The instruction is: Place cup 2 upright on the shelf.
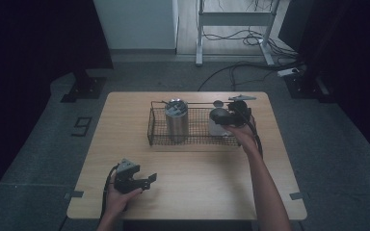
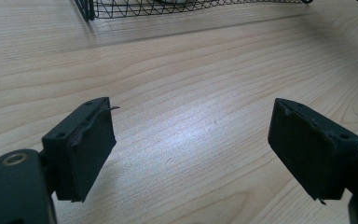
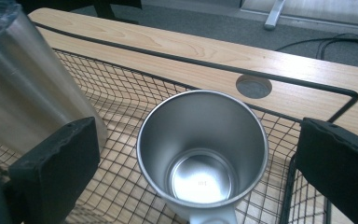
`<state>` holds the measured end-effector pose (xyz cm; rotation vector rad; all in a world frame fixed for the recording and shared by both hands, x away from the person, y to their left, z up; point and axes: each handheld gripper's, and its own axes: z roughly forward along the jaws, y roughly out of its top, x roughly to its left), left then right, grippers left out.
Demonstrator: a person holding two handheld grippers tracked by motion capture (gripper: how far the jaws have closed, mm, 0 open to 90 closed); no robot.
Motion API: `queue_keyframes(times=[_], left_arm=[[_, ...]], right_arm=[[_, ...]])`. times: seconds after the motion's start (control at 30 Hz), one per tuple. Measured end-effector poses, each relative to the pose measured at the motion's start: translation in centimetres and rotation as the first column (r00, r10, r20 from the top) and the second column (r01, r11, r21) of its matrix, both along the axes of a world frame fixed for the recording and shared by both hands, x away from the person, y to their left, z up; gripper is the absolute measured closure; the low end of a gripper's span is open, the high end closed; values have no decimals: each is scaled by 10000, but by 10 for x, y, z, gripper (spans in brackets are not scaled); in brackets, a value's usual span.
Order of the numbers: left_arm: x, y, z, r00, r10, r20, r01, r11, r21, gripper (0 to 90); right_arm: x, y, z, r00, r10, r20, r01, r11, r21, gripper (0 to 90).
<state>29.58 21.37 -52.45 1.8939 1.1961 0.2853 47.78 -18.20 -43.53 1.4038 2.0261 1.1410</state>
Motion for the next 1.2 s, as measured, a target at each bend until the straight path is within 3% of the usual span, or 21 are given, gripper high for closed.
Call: queue_keyframes(times=[0.3, 0.8, 1.2], left_arm=[[0, 0, 0, 10000, 4, -32, -4, 10000, 55, 148], [0, 0, -1, 10000, 22, -60, -22, 9999, 99, 148], [0, -2, -1, 10000, -45, -76, 47, 9998, 173, 148]], right_arm=[[-23, -7, 3, 9992, 325, 215, -328, 9993, 158, 27], [-56, -24, -6, 9972, 425, 610, -446, 9984, 336, 95], [-106, -44, -27, 9936, 603, 957, -650, 9968, 469, 132]])
